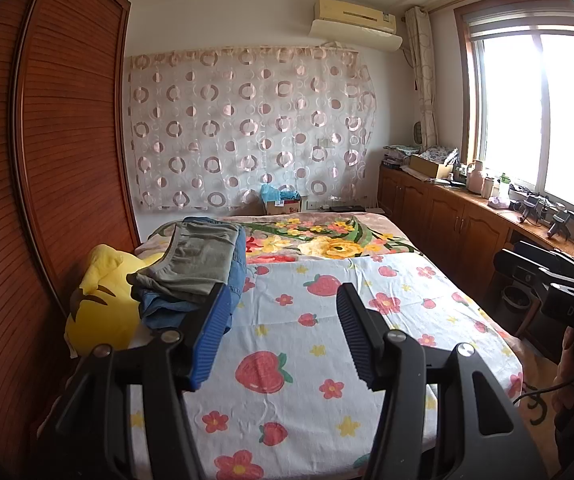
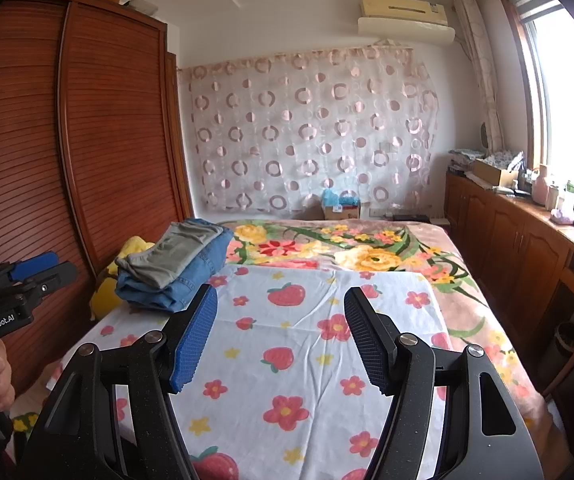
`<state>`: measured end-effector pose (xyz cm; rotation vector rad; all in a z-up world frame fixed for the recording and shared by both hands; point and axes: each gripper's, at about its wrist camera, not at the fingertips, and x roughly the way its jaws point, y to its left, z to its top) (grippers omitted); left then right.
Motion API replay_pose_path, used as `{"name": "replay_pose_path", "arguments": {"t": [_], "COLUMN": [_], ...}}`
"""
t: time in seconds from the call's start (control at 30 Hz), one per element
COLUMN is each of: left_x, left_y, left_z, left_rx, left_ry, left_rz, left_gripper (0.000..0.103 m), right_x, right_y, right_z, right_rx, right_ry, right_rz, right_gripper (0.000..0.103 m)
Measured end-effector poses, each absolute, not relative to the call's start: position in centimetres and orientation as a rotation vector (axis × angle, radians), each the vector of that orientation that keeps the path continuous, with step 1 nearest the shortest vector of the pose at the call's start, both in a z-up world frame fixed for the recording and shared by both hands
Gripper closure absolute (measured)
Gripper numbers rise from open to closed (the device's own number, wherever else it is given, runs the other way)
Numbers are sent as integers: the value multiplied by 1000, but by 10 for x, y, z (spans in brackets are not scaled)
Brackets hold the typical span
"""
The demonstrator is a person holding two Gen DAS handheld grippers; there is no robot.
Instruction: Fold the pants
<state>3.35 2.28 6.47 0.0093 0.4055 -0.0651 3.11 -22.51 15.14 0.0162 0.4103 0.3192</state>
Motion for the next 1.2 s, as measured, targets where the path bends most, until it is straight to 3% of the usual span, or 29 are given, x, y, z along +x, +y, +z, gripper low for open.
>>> {"name": "replay_pose_path", "arguments": {"t": [1.2], "left_x": [33], "left_y": [23], "left_z": [66], "left_rx": [8], "left_ry": [406], "left_rz": [-66], "left_gripper": [48], "right_x": [32], "right_y": [-225], "right_z": [153], "right_rx": [17], "right_ry": [413], "right_rz": [320], "right_gripper": [36]}}
